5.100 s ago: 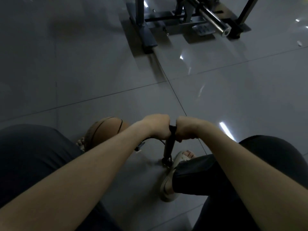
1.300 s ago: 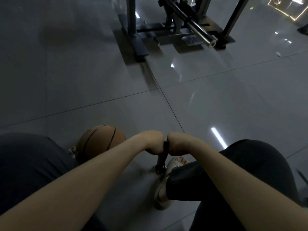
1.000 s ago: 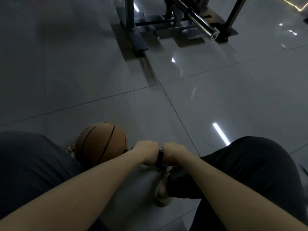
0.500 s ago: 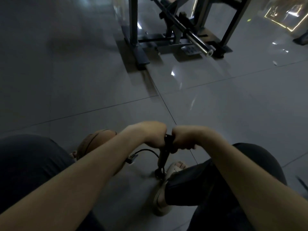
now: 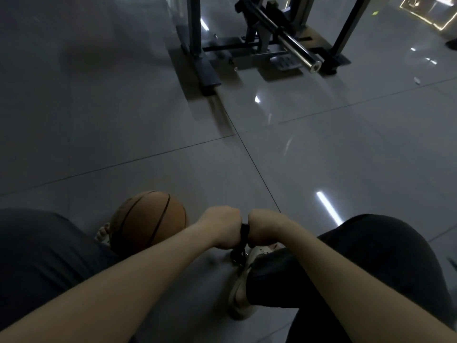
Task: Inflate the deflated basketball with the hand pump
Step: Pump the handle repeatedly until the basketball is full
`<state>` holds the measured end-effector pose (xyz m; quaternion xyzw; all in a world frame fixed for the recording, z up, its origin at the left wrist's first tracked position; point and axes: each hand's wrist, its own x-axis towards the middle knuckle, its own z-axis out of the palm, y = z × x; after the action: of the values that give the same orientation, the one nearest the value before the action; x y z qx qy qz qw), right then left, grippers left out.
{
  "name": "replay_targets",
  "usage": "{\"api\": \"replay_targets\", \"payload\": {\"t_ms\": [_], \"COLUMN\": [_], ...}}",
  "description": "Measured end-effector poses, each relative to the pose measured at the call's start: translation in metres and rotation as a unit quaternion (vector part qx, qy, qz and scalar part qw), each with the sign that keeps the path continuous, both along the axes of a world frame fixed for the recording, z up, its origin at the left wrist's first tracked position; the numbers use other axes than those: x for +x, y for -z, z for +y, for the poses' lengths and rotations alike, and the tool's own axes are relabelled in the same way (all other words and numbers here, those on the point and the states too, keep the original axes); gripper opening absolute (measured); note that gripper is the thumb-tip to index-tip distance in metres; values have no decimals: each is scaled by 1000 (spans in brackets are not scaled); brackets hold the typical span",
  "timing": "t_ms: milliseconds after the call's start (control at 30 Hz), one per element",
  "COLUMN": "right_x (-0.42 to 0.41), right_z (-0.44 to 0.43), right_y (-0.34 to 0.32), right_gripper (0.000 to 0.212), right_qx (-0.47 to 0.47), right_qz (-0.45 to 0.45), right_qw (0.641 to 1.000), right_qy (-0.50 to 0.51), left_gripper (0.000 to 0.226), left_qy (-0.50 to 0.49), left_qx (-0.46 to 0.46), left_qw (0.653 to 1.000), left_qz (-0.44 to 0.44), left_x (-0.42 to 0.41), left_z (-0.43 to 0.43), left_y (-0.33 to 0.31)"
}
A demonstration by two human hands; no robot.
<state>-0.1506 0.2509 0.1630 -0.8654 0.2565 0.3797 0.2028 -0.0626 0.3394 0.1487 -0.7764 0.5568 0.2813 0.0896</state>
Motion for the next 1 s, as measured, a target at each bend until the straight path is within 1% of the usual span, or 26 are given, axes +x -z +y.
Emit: {"api": "replay_targets", "payload": {"t_ms": [133,233,333,400,467,500,567,633,700,767,800,867,933,1000], "right_x": [-5,-7,-8,-8,-8,-7,-4,3,10,16,20,25,29,30], "right_z": [6,15,17,19,22,23,16,-4,-21,-32,-34,-30,-20,-16], "right_y": [33,52,58,56,53,49,28,-11,-61,-97,-104,-100,-78,-49], "right_gripper": [19,24,23,27,35,34,19,25,17,21,23,22,17,17], "right_qx": [-15,-14,-26,-25,-9,0,14,39,59,69,66,59,46,28], "right_qz": [8,19,9,14,40,65,95,69,34,0,-13,-16,-4,-9], "right_qw": [1000,1000,999,999,999,998,995,996,995,994,994,995,996,997], "right_qy": [-12,-19,-25,-15,4,8,12,37,67,88,86,83,78,70], "left_gripper": [17,26,28,26,23,23,21,14,19,22,24,28,29,28], "left_qy": [2,7,8,17,35,40,40,25,-5,-27,-33,-35,-38,-45], "left_qx": [-15,-16,-14,15,50,62,62,36,-2,-40,-53,-49,-20,-12], "left_qw": [1000,1000,1000,1000,998,997,997,999,999,997,996,997,998,998], "left_qz": [-5,2,8,13,12,14,23,32,44,58,62,58,52,46], "left_x": [-5,-9,-9,-9,-10,-10,-7,1,11,22,27,33,33,31], "left_z": [10,21,23,21,17,15,6,-5,-12,-15,-15,-14,-13,-15], "left_y": [31,53,57,52,41,32,7,-27,-66,-96,-104,-103,-82,-54]}}
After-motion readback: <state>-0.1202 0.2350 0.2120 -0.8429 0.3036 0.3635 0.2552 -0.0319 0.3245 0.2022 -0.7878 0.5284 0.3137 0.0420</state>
